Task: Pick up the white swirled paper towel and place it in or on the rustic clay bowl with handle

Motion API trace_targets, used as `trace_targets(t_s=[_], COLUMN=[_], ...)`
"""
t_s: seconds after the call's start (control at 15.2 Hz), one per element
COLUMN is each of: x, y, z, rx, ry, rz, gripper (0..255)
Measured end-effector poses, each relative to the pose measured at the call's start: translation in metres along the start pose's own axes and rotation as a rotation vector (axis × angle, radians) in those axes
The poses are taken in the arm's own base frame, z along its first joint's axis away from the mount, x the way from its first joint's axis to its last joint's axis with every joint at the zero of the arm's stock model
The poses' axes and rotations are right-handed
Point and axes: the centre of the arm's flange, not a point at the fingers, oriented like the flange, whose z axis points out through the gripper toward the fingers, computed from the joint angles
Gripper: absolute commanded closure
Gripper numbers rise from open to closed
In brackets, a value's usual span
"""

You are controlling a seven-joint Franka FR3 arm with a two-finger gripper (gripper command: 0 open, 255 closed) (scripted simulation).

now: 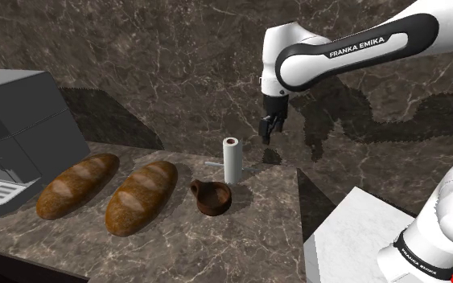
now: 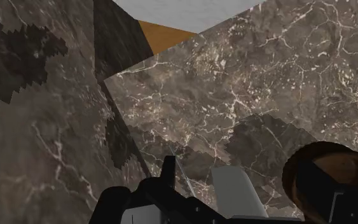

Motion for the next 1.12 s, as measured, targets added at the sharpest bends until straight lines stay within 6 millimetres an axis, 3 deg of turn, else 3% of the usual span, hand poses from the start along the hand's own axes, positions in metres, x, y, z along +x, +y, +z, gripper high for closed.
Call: trace_targets(t_s=[0.73, 0.86, 1.12], x=[0.127, 0.140, 0.146], y=[-0.052, -0.056, -0.058], z=[0.029, 0.033, 0.052], rx=[-0.023, -0.026, -0.027], ry=[0.076, 0.085, 0.088], rz=[-0.041, -0.046, -0.047], gripper=[0, 0, 0])
